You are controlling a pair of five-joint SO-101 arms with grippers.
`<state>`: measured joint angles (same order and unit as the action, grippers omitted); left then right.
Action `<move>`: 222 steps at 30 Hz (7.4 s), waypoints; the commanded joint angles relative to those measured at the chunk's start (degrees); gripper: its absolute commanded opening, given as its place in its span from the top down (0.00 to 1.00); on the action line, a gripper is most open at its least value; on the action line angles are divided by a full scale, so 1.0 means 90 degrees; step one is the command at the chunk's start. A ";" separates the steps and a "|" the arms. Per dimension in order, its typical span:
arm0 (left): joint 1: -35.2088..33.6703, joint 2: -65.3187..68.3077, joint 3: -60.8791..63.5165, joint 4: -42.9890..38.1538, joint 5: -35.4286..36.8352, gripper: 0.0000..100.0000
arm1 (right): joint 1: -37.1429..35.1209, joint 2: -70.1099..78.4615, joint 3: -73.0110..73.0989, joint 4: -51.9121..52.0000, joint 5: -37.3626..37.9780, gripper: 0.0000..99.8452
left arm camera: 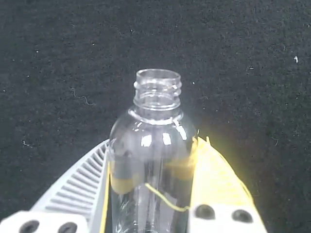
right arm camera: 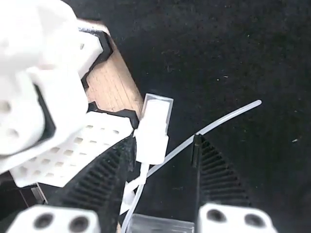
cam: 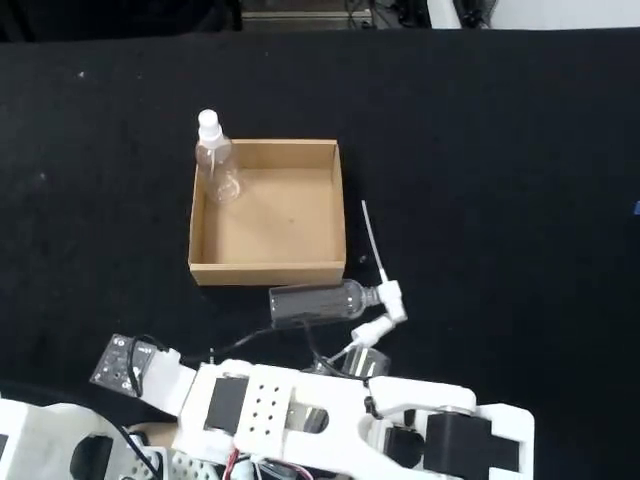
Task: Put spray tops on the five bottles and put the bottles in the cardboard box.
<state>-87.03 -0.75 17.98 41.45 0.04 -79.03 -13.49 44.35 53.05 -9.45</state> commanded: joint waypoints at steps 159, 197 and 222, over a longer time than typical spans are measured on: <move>0.7233 -0.9407 0.3756 0.0567 0.0264 0.97 | 0.7717 -0.4147 -0.3834 -0.1201 0.0264 0.99; 0.9900 -0.9416 0.4254 0.0264 0.0254 0.97 | 0.7287 -0.4127 -0.4332 -0.1114 -0.0361 0.99; 1.0789 -1.1067 0.4723 0.0713 0.0244 0.97 | 0.6144 -0.4098 -0.4322 -0.0860 -0.0684 0.99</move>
<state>11.16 -93.32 60.00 46.99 2.24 -20.66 -50.95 5.58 44.88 -15.08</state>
